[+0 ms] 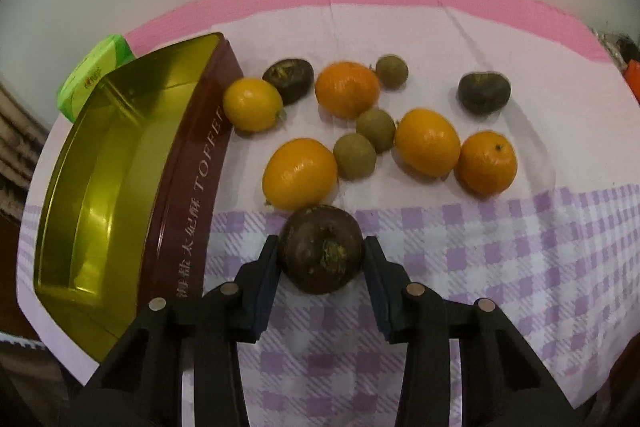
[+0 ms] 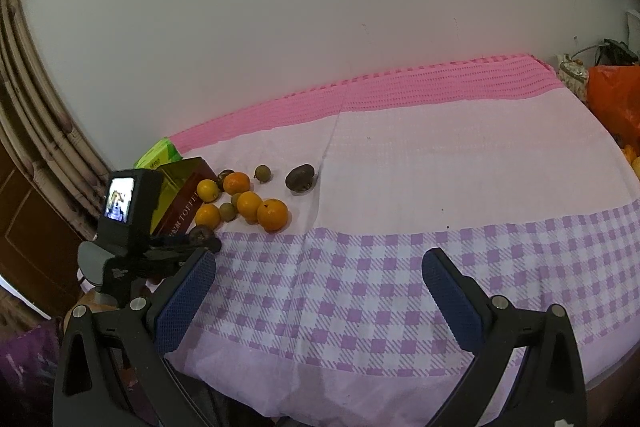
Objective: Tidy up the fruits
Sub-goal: 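Reach the left gripper to the dark passion fruit and grasp it, then carry the passion fruit into the tin with the left gripper and release, then grasp an orange with the right gripper, then carry the orange into the tin with the right gripper and release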
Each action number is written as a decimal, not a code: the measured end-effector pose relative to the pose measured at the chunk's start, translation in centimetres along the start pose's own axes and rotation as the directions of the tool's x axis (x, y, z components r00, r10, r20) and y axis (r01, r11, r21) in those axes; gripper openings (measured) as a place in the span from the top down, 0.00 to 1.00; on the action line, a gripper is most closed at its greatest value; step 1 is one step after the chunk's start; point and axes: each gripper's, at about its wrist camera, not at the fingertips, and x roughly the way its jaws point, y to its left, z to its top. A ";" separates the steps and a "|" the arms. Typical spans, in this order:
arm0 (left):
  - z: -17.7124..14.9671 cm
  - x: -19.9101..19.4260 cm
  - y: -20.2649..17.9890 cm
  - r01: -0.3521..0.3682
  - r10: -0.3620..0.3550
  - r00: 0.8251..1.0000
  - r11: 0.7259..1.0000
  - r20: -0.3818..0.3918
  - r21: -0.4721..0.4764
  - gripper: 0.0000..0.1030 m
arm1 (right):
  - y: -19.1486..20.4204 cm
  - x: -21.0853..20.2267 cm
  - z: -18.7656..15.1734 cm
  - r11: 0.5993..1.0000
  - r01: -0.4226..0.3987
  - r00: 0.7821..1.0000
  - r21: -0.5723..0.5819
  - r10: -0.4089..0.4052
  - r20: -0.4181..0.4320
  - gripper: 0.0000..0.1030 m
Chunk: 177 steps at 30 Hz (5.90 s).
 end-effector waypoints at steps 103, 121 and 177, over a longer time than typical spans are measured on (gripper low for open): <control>-9.3 -12.3 14.8 -0.180 0.230 0.964 0.935 0.136 -0.304 0.28 | 7.9 18.9 2.2 0.843 -0.186 0.947 -0.504 0.018 -0.319 0.34; -9.4 -12.8 14.7 -0.182 0.252 0.948 0.932 0.197 -0.315 0.27 | 11.9 12.7 4.2 0.848 -0.258 0.953 -0.464 0.146 -0.264 0.67; -10.0 -9.7 20.1 -0.155 0.179 0.984 0.884 0.013 -0.442 0.27 | 29.1 31.9 7.3 0.892 -0.237 0.911 -0.386 0.066 -0.407 0.64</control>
